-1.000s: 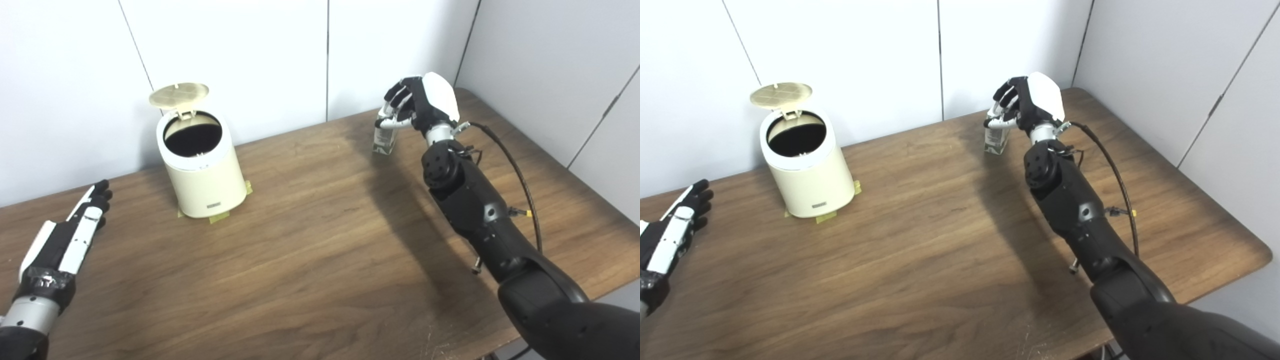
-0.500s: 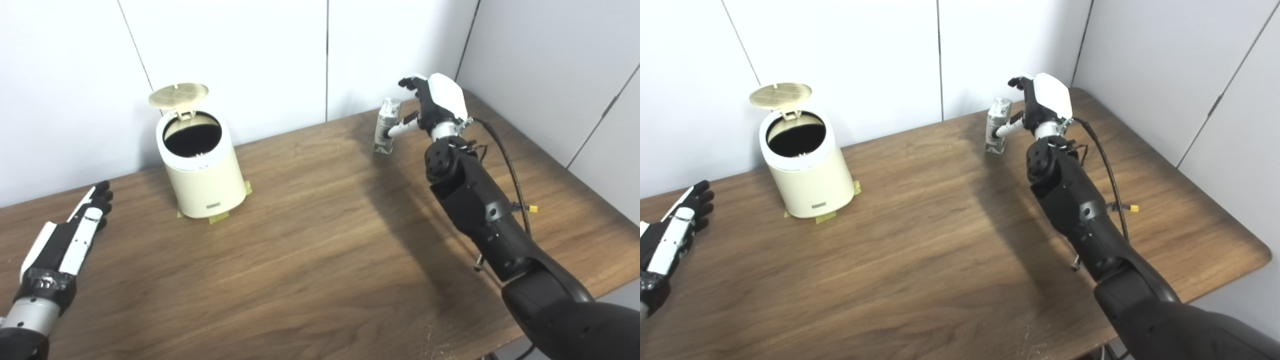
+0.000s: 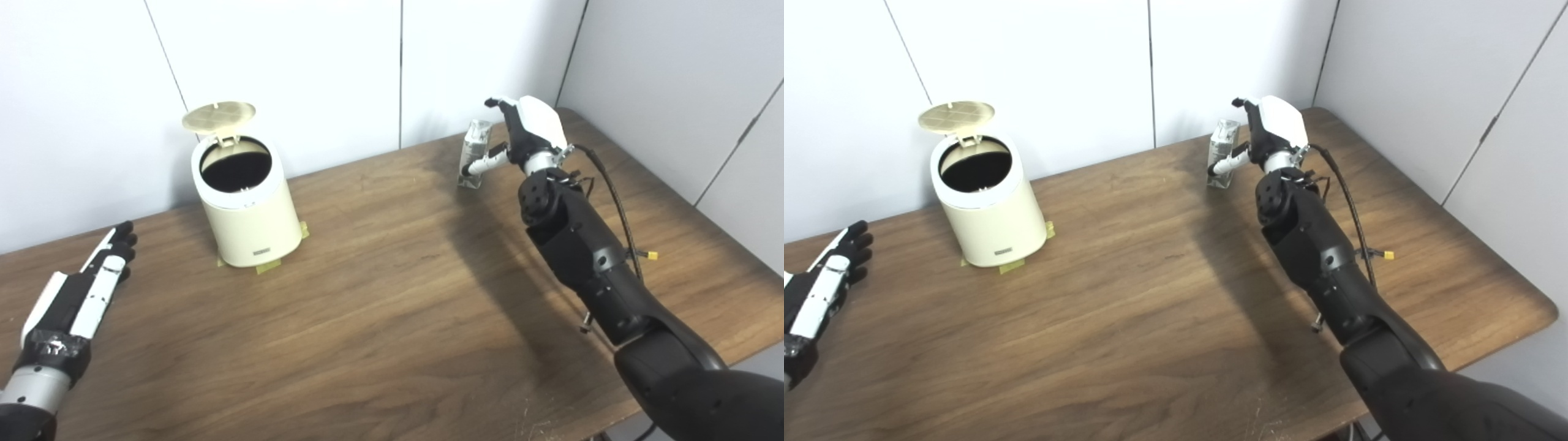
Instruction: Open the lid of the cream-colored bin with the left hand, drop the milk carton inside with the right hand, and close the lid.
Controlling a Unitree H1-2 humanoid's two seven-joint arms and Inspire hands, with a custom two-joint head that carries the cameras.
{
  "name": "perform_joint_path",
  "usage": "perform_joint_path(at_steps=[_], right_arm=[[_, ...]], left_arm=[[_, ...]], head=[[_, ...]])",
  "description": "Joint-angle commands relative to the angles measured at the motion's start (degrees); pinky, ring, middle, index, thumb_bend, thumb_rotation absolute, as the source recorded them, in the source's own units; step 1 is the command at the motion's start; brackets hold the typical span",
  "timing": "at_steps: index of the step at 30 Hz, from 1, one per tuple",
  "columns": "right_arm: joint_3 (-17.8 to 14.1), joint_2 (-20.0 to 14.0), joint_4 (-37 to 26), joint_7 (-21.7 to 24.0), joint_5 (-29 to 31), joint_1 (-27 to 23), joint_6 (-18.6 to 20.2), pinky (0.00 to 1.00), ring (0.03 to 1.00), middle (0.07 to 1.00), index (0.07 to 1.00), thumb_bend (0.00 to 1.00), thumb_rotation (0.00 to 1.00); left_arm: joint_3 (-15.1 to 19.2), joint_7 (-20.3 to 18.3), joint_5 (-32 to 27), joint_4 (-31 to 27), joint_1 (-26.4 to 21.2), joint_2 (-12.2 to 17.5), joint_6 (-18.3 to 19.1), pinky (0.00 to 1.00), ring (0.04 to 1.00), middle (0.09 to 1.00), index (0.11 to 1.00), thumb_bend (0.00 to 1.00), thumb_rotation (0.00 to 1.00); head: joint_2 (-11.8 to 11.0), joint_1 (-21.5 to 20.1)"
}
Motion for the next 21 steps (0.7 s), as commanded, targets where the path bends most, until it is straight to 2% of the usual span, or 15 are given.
perform_joint_path(at_steps=[1,5,9,13,17,21], right_arm=[[0.55,-2.23,-0.11,-0.04,-0.83,-3.05,-0.71,0.72,0.858,0.876,0.833,1.0,0.18],[2.07,-2.38,3.2,-0.88,-0.9,-3.97,-1.94,0.67,0.821,0.85,0.811,1.0,0.18],[2.35,-2.19,3.68,-0.09,0.01,-4.4,-1.67,0.68,0.819,0.85,0.81,0.98,0.16],[1.97,-2.06,4.88,-0.31,1.39,-5.06,-2.56,0.69,0.812,0.843,0.804,0.95,0.13],[2.23,-2.42,5.52,-0.69,1.8,-5.54,-3.23,0.62,0.745,0.804,0.784,0.88,0.12],[1.11,-2.18,6.75,-2.48,3.03,-5.76,-5.01,0.62,0.712,0.76,0.75,0.84,0.08]], left_arm=[[0.87,0.21,-0.84,-1.43,-1.7,0.39,-0.52,0.99,0.991,0.99,1.0,0.44,1.0],[0.71,0.34,-0.83,-1.81,-2.0,0.22,-0.28,0.99,0.984,0.985,1.0,0.4,1.0],[0.45,-0.14,-0.9,-1.54,-1.95,0.57,-1.02,0.98,0.977,0.981,1.0,0.37,1.0],[0.22,-0.36,-0.75,-1.24,-1.85,0.75,-0.75,0.99,0.99,0.987,1.0,0.39,1.0],[0.46,-0.09,-0.88,-1.22,-1.64,0.48,-0.37,1.0,0.998,0.994,1.0,0.41,1.0],[0.25,0.26,-0.43,-1.63,-1.38,0.21,-0.22,1.0,0.998,0.991,1.0,0.41,1.0]], head=[[0.05,-0.04],[-0.08,0.21],[0.01,0.24],[0.04,0.39],[0.12,0.3],[0.11,0.19]])
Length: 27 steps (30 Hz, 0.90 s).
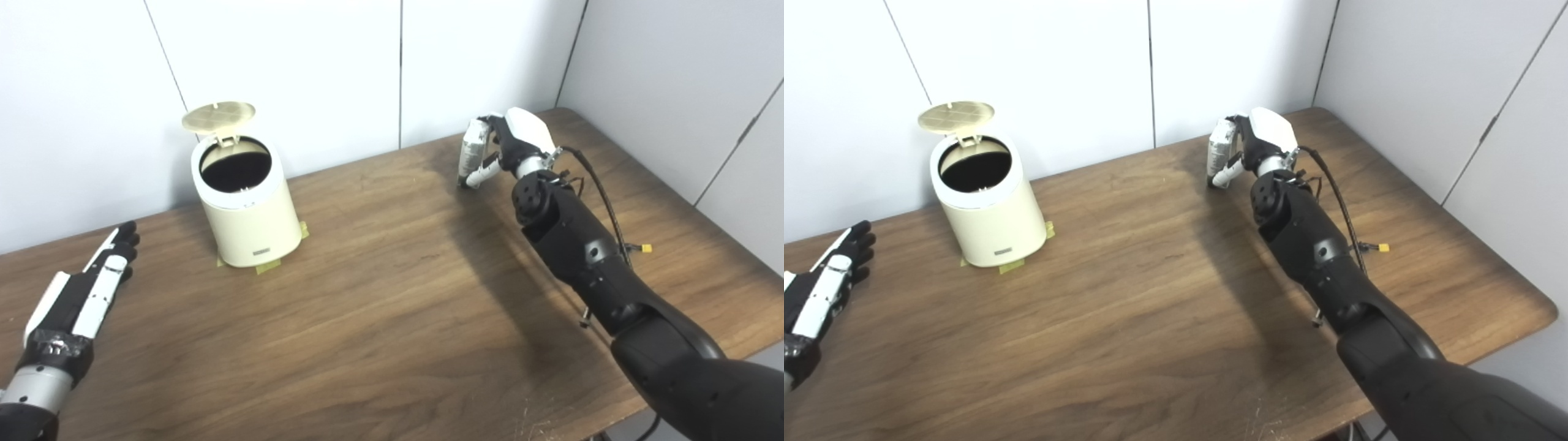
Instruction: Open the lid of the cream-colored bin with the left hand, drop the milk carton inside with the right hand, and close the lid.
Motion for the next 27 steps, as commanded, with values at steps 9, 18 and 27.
perform_joint_path(at_steps=[9,18,27], right_arm=[[-3.45,-0.72,-0.36,-5.46,3.47,-3.15,-5.88,0.55,0.615,0.663,0.663,0.78,0.0],[-3.56,0.4,0.13,-9.54,3.42,-3.32,-6.81,0.45,0.498,0.457,0.536,0.53,0.0],[-1.78,-0.35,2.32,-10.76,2.48,-2.54,-10.2,0.34,0.414,0.493,0.496,0.5,0.0]], left_arm=[[-0.56,0.85,1.19,-2.14,-1.09,0.17,0.32,1.0,1.0,0.984,1.0,0.43,1.0],[-0.97,0.44,1.48,-2.29,-0.65,0.61,0.17,1.0,1.0,0.983,1.0,0.45,1.0],[-0.9,0.83,1.75,-3.15,-0.25,0.34,0.85,1.0,1.0,0.978,0.998,0.47,1.0]], head=[[0.13,-0.05],[0.55,0.01],[1.21,0.08]])
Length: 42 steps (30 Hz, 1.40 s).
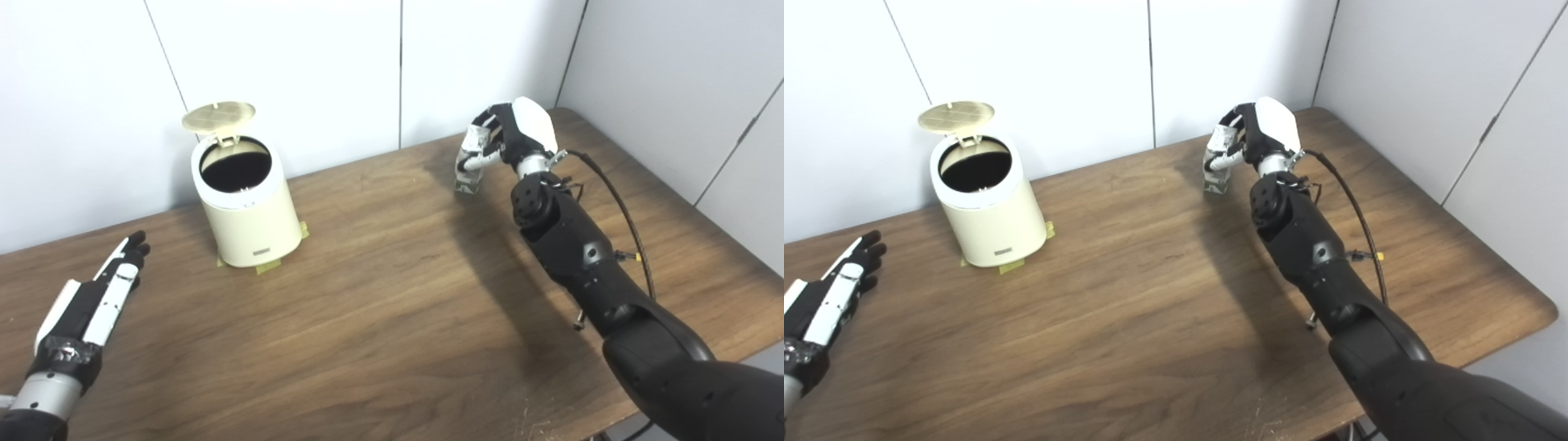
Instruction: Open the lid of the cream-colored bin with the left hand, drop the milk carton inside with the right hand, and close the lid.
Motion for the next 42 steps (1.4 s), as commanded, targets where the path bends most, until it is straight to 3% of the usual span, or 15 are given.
perform_joint_path(at_steps=[1,11,25,33,42], right_arm=[[0.34,-1.76,-0.49,-1.24,-0.98,-2.36,-2.59,0.34,0.413,0.492,0.494,0.5,0.0],[0.22,-1.44,-1.99,-2.72,-1.37,-1.7,-3.78,0.35,0.42,0.501,0.48,0.5,0.0],[2.08,0.14,-25.13,4.23,-4.64,1.43,-3.09,0.36,0.426,0.499,0.488,0.5,0.0],[3.32,3.98,-34.92,9.22,-5.49,0.39,-2.98,0.35,0.417,0.502,0.495,0.5,0.0],[5.25,10.14,-36.86,9.83,-5.98,-3.55,-6.37,0.35,0.392,0.5,0.511,0.5,0.0]], left_arm=[[0.11,0.65,0.96,-2.35,-1.54,0.74,-0.67,1.0,1.0,0.976,0.997,0.48,1.0],[0.63,0.33,0.55,-2.07,-1.74,0.46,-0.34,1.0,1.0,0.981,0.998,0.48,1.0],[-0.67,0.53,1.85,-0.41,-1.38,-0.21,-3.14,1.0,1.0,0.968,0.974,0.58,1.0],[-1.55,1.19,2.8,0.85,-0.65,-1.5,-6.25,0.98,0.97,0.974,0.975,0.61,1.0],[-2.24,2.17,4.97,0.11,0.38,-2.99,-6.23,0.94,0.954,0.952,0.951,0.64,1.0]], head=[[0.28,0.08],[0.31,1.07],[0.13,6.75],[0.15,13.82],[-0.12,18.83]])
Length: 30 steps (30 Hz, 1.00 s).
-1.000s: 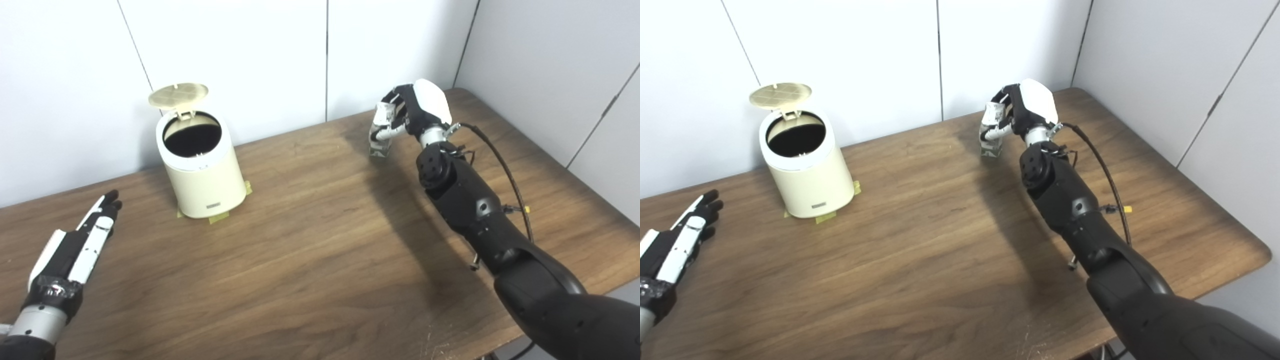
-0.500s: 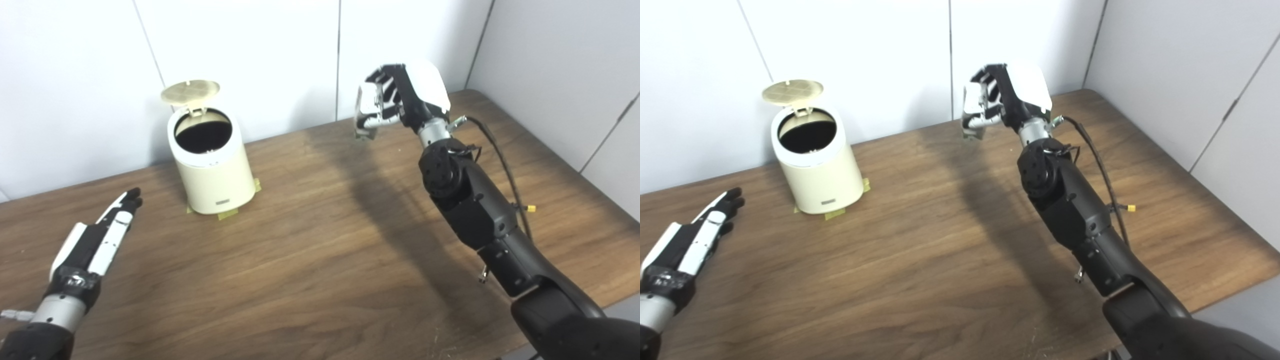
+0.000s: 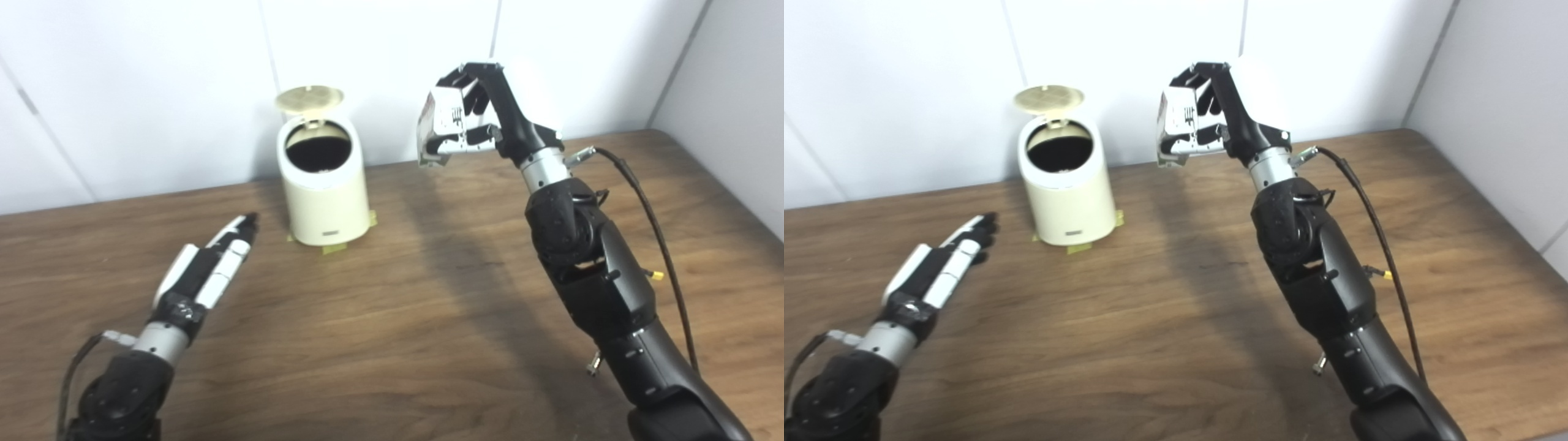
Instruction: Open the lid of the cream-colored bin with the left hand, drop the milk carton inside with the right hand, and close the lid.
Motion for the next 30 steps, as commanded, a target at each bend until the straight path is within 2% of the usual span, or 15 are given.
perform_joint_path(at_steps=[1,4,7,10,12,14,18,24,30], right_arm=[[-0.38,0.74,-1.91,-0.94,0.29,-4.81,-3.11,0.35,0.394,0.5,0.507,0.5,0.0],[0.17,2.26,-1.08,-0.89,-0.63,-6.45,-3.35,0.36,0.401,0.499,0.496,0.5,0.0],[0.97,3.29,0.96,-1.88,-1.22,-8.6,-5.72,0.36,0.405,0.5,0.489,0.5,0.0],[0.8,3.93,2.68,-2.47,-0.88,-10.07,-7.64,0.34,0.405,0.502,0.489,0.5,0.0],[0.61,4.87,3.37,-2.27,-0.51,-11.03,-7.74,0.41,0.408,0.51,0.497,0.5,0.0],[0.69,5.72,4.04,-1.96,-0.5,-11.9,-7.58,0.42,0.404,0.506,0.499,0.5,0.0],[1.65,6.52,6.49,-2.38,-1.61,-13.4,-8.84,0.39,0.404,0.501,0.494,0.5,0.0],[2.61,8.58,13.84,-4.44,-0.77,-16.26,-12.82,0.33,0.409,0.511,0.512,0.5,0.0],[3.08,10.15,17.53,-4.37,-0.98,-17.63,-13.05,0.34,0.409,0.511,0.506,0.5,0.0]], left_arm=[[0.52,1.18,0.6,-2.16,-1.7,0.13,-1.2,0.95,0.957,0.953,0.953,0.65,1.0],[0.44,1.37,0.92,-2.21,-1.57,-0.09,-1.09,0.93,0.949,0.952,0.958,0.64,1.0],[0.16,1.39,0.86,-1.94,-1.32,-0.35,-1.97,0.9,0.931,0.955,0.967,0.61,1.0],[-0.02,1.54,0.82,-2.0,-1.28,-1.06,-1.34,0.89,0.927,0.96,0.972,0.6,1.0],[-0.21,1.73,1.12,-2.06,-1.29,-1.56,-0.77,0.9,0.927,0.961,0.979,0.61,1.0],[-0.45,1.89,1.56,-2.05,-1.31,-1.92,-0.56,0.9,0.924,0.955,0.98,0.62,1.0],[-0.76,2.06,1.83,-1.7,-1.31,-2.39,-1.19,0.9,0.923,0.954,0.983,0.61,1.0],[-1.13,2.18,2.04,-1.88,-1.34,-2.75,-1.04,0.92,0.931,0.955,0.979,0.62,1.0],[-1.37,2.38,2.5,-1.85,-1.8,-3.01,-1.12,0.91,0.927,0.949,0.984,0.62,1.0]], head=[[0.05,0.26],[-0.08,1.84],[-0.2,3.11],[-0.37,3.88],[-0.41,4.35],[-0.41,4.89],[-0.7,5.82],[-0.85,6.4],[-0.89,6.91]])
